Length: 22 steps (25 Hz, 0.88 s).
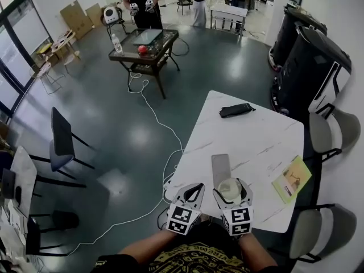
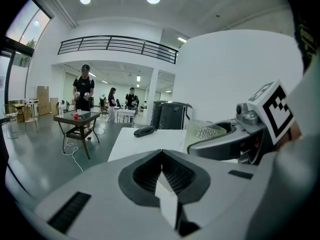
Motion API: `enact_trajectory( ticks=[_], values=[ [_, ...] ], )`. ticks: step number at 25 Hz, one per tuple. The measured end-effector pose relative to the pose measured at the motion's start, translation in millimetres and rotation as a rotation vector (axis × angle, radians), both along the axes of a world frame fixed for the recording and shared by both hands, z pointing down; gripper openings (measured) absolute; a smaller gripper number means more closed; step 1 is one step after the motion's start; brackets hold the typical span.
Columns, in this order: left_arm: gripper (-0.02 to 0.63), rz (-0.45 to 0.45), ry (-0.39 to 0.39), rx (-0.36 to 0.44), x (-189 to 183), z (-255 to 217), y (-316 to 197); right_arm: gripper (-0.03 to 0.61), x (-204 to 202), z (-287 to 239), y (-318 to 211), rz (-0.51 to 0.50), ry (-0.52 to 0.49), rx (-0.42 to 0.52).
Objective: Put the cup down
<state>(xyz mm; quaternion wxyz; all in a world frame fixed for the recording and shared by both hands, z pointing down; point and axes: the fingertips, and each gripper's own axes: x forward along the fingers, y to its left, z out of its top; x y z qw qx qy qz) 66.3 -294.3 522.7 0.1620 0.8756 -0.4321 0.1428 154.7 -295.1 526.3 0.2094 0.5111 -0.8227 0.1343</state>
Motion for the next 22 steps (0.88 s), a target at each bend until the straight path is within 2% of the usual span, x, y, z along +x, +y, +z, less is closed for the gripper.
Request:
enact_trajectory(
  ticks=[22],
  values=[
    [0.011,-0.068,-0.06,-0.102,11.3,61.9,-34.7,0.388,-1.3,47.4,-35.0,-0.085,-0.022,-0.015]
  ],
)
